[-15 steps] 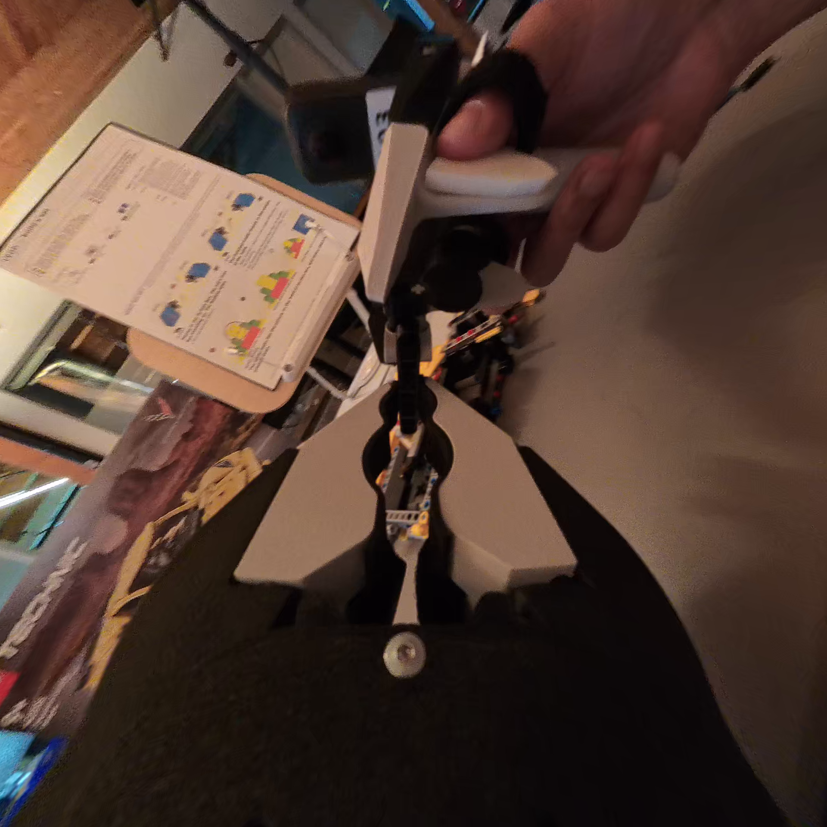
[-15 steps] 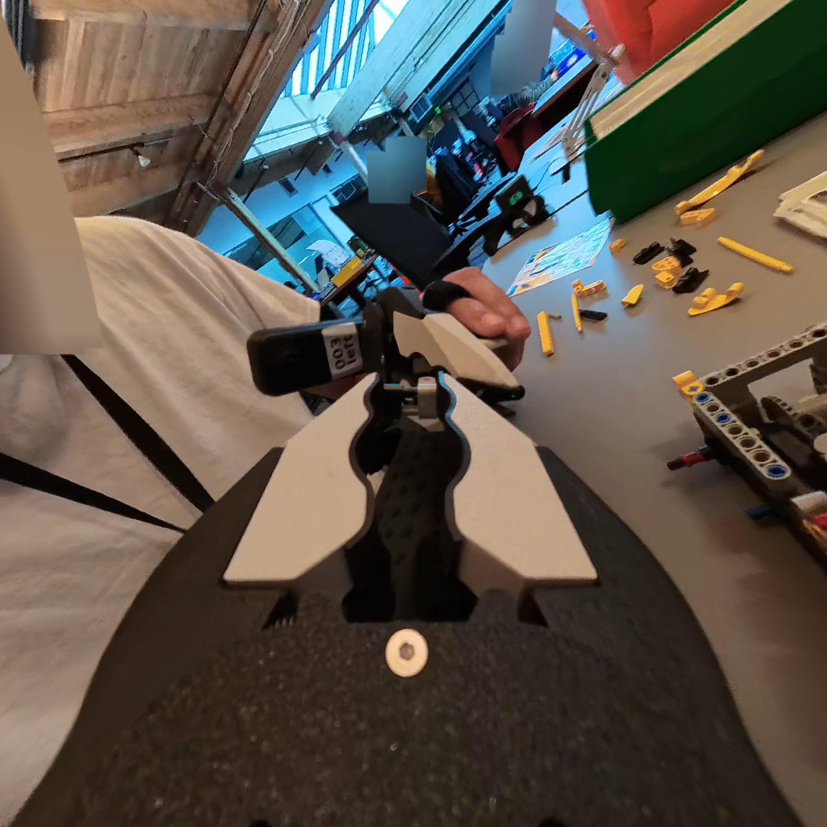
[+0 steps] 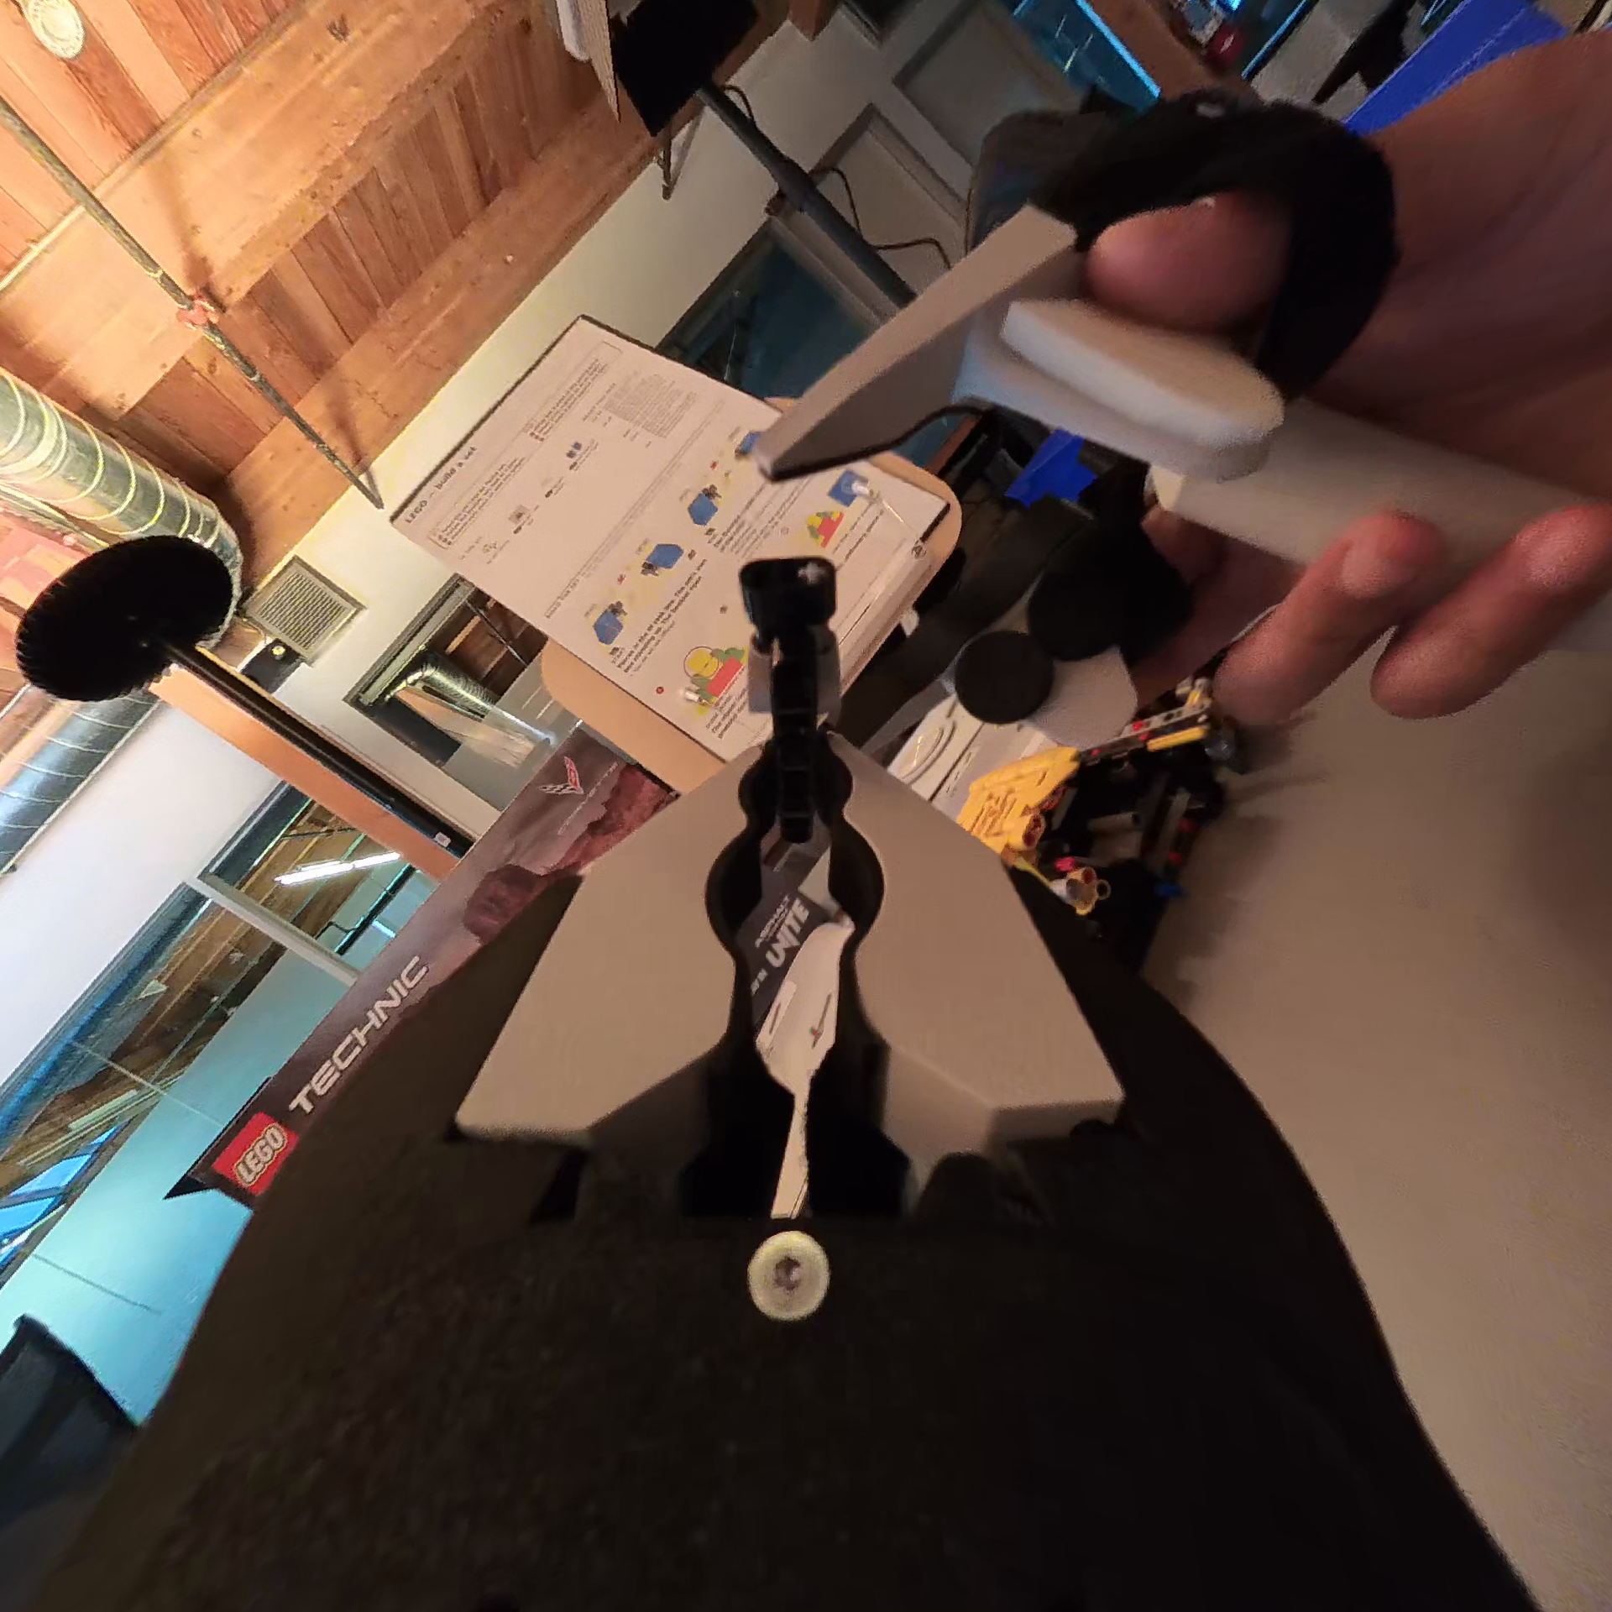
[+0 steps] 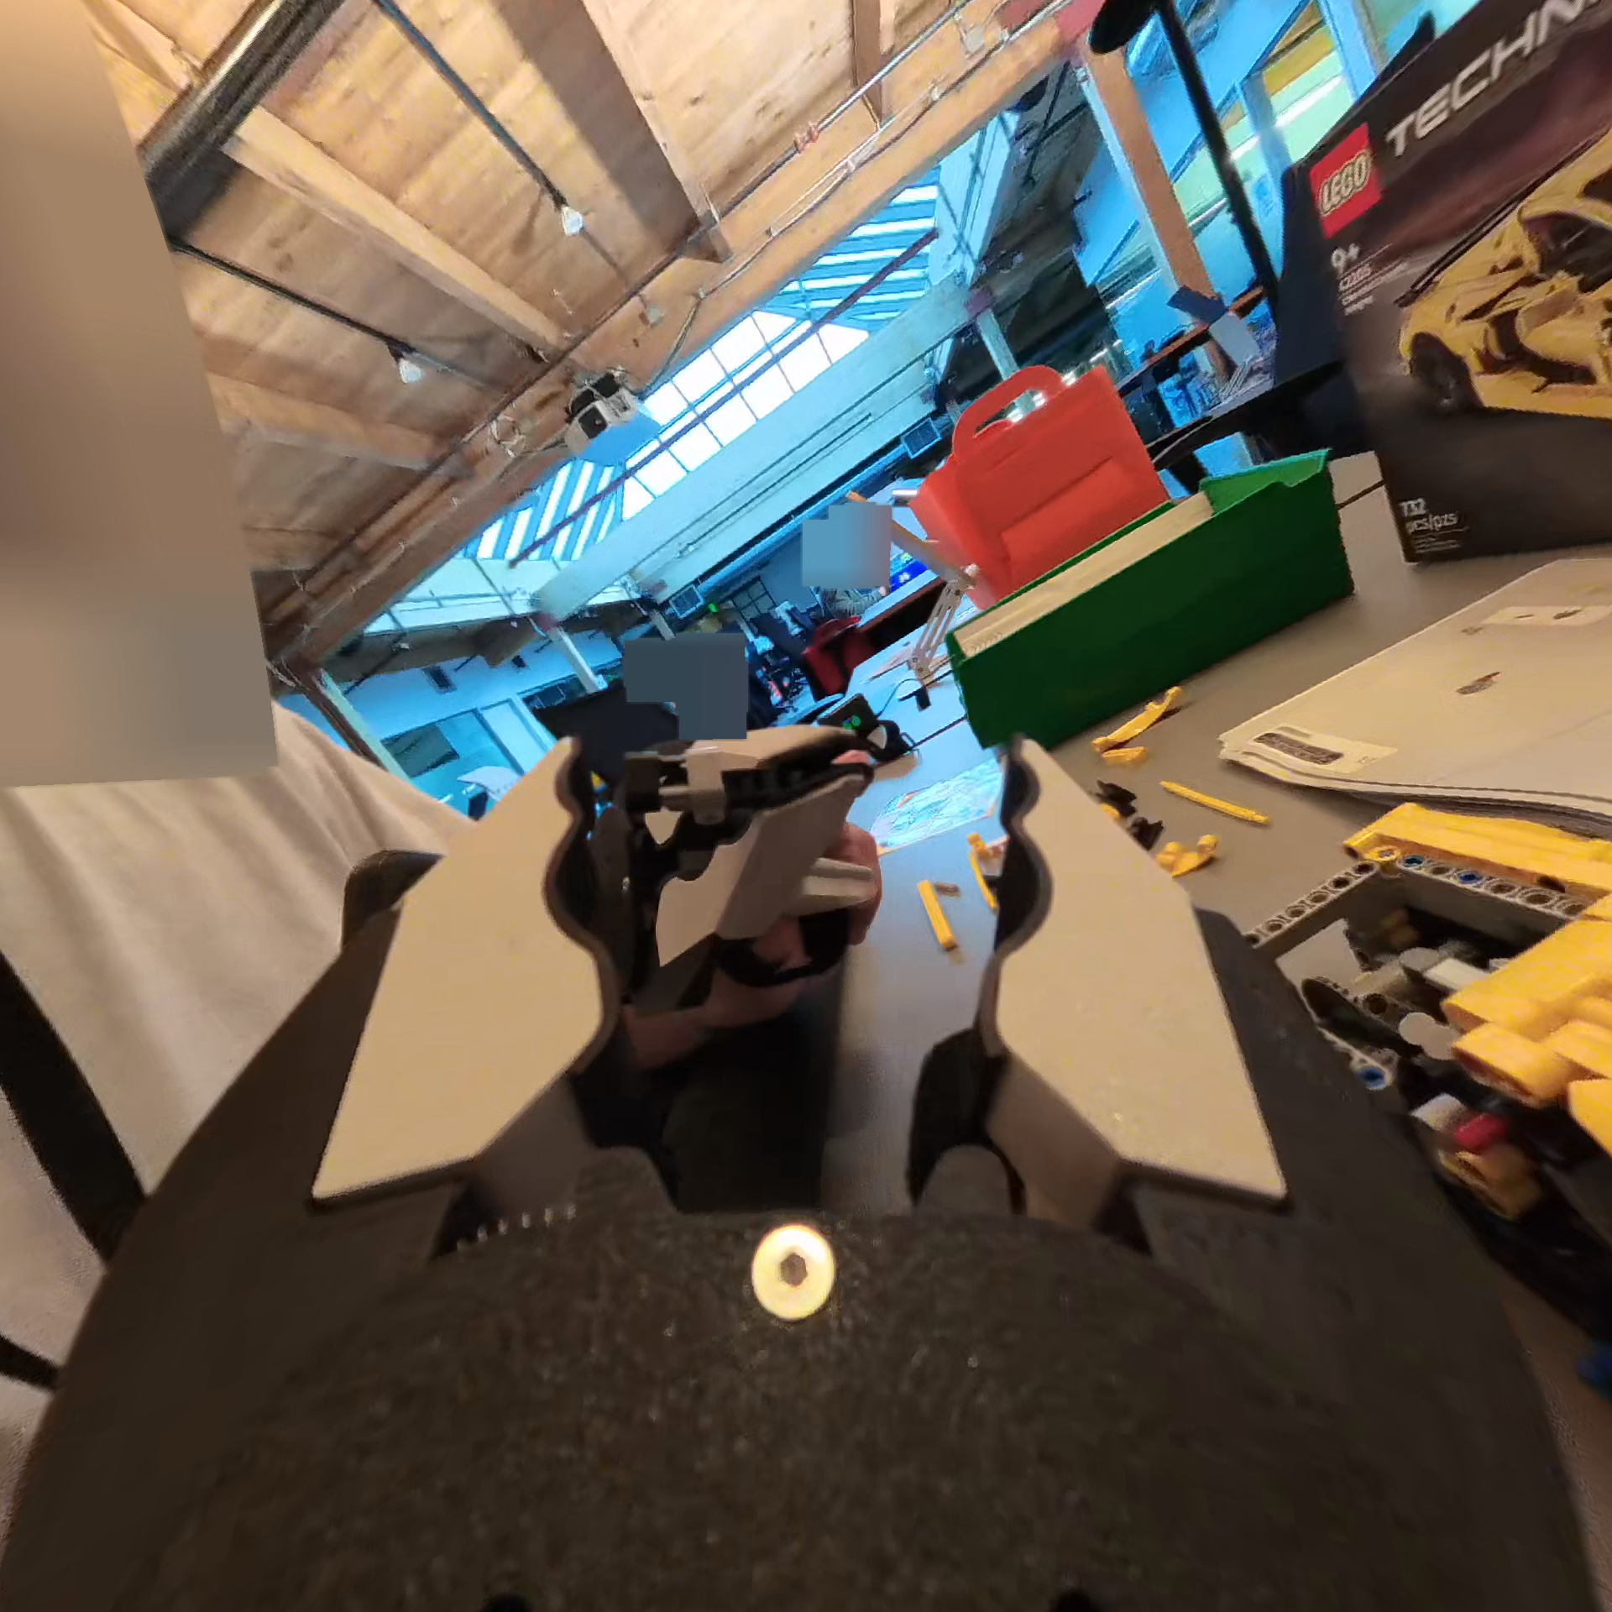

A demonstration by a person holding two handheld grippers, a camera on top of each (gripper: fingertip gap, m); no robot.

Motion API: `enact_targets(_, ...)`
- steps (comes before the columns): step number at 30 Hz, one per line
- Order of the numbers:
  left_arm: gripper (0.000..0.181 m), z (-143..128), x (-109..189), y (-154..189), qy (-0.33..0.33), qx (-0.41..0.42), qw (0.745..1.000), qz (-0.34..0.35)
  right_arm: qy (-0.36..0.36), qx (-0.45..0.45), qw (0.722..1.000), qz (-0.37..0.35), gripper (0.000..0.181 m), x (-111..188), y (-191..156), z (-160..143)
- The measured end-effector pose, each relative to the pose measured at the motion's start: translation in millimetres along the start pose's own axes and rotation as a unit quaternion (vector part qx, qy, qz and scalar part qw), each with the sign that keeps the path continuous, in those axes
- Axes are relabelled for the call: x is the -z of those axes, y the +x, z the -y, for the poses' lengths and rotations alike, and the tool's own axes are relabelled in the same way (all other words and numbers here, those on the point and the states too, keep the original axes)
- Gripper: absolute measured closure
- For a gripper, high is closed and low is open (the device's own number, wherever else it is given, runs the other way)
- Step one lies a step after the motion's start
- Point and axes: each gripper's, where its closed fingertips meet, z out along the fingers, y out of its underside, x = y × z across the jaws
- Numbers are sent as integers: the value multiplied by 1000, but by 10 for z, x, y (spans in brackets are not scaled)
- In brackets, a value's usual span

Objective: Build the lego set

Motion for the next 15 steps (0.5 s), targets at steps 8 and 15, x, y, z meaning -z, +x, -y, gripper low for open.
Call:
enact_targets(8, 174, 119, 1, 50, 14, -10, 1000, 3, -58, -38, 993, 90, 112, -154, -256, -270)
enact_targets(15, 162, 161, 17, 32, 26, -44, 998, 26, -55, -42, 995, 74, 117, -97, -164, -236)
